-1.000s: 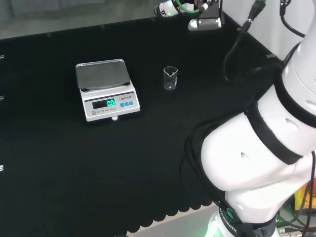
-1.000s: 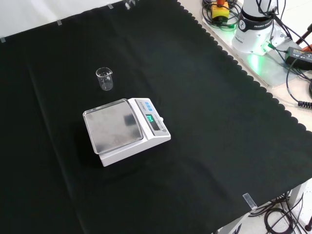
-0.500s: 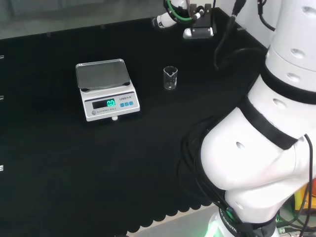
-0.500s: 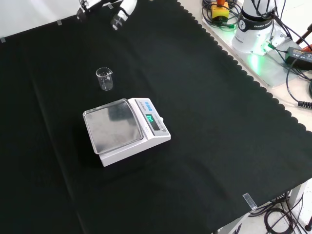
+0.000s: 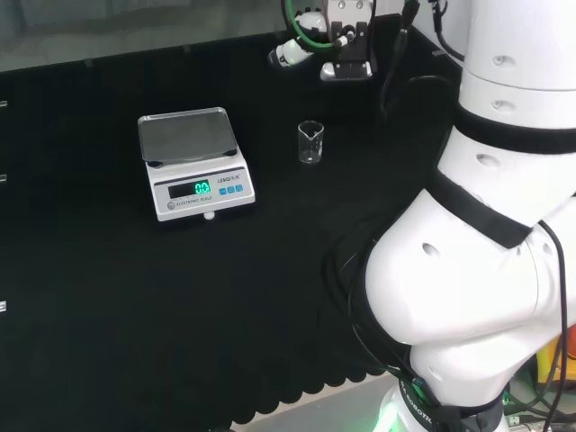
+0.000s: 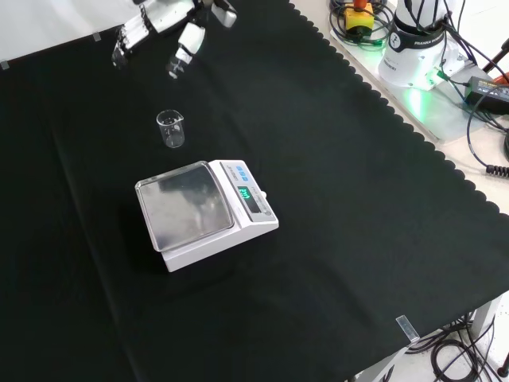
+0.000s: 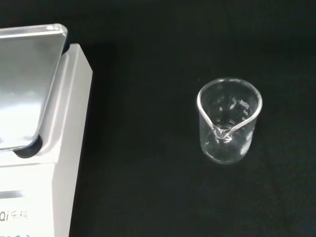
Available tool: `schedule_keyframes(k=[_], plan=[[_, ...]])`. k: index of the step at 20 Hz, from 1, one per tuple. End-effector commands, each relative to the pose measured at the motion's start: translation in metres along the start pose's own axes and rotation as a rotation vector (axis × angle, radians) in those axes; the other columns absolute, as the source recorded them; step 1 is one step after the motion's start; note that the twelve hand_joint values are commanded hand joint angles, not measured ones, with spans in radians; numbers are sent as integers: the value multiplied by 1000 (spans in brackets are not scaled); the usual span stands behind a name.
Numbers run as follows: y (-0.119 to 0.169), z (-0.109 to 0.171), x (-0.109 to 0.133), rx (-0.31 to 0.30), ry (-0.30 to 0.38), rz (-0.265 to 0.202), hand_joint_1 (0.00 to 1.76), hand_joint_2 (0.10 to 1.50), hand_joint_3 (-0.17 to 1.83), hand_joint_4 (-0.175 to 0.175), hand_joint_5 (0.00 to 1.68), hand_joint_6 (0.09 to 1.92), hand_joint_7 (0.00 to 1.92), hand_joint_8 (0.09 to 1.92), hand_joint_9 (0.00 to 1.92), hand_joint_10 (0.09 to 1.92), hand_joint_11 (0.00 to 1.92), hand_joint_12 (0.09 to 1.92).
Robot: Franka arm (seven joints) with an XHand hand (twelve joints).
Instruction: Pick up the beaker.
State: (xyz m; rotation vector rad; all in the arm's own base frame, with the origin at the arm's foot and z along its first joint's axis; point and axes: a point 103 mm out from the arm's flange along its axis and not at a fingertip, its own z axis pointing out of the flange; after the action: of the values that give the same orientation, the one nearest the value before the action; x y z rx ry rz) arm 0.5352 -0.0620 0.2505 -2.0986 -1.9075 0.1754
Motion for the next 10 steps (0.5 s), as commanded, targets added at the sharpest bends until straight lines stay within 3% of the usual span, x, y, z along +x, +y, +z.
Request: schedule_keyframes(k=[1, 10], plan=[[17, 27, 4, 67, 10, 2, 331, 1133, -95, -128, 167, 87, 0, 392, 0, 570, 0, 1481], [15, 63, -12, 144, 36, 25, 337, 1131, -97, -127, 162, 87, 0, 350, 0, 521, 0, 1461]])
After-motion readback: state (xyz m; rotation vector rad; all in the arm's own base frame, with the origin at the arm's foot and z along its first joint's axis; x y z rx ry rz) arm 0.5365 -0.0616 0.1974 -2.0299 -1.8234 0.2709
